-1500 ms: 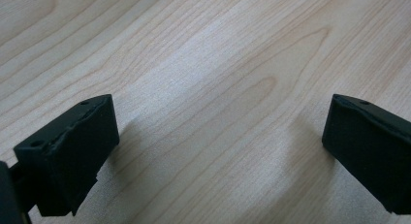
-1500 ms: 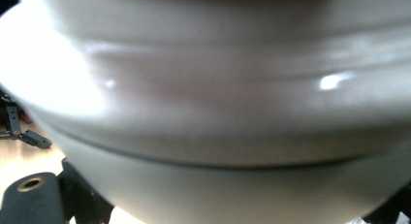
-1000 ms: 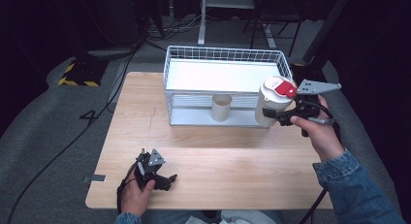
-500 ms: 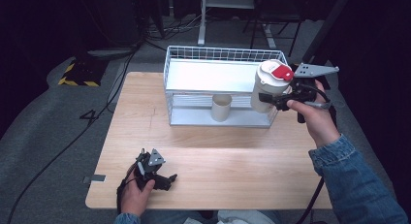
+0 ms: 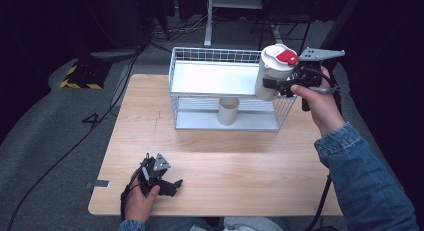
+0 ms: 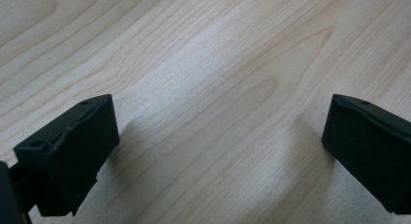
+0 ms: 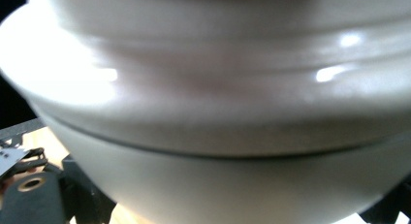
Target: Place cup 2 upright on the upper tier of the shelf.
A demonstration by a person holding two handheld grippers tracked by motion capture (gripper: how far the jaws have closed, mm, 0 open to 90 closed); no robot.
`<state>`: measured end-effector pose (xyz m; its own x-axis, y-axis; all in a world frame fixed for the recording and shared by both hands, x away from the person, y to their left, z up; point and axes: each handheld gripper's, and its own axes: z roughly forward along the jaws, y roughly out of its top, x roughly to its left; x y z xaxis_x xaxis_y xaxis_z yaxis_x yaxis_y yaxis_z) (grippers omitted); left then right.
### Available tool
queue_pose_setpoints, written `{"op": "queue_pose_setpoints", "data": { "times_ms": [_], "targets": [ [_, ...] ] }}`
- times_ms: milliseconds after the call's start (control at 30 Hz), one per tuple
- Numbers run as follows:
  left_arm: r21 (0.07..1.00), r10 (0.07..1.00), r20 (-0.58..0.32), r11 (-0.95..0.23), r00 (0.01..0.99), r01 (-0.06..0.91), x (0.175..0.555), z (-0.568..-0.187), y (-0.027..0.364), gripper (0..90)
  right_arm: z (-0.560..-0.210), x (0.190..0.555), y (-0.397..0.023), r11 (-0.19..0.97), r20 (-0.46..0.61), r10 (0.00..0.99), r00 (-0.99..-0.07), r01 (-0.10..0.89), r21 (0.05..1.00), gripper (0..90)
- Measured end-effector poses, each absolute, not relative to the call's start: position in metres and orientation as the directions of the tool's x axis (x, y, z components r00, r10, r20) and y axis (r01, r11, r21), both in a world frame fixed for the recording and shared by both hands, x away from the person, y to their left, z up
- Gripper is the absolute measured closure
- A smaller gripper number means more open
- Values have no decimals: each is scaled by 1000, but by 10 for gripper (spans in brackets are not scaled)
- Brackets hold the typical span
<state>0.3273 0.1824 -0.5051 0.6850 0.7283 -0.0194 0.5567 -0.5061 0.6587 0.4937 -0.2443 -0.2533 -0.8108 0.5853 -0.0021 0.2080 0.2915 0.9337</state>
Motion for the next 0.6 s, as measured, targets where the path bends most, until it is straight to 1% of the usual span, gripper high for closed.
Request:
{"op": "queue_pose_setpoints", "data": {
  "times_ms": [267,600],
  "targets": [
    [658,728,-17,-508,686,555,328,-505,182,3,-245,516,-231,282,-9,595,-804,198,939,113],
    [661,731,-23,-501,683,558,329,-505,182,3,-246,536,-211,267,1,606,-795,204,942,113]
  ]
}}
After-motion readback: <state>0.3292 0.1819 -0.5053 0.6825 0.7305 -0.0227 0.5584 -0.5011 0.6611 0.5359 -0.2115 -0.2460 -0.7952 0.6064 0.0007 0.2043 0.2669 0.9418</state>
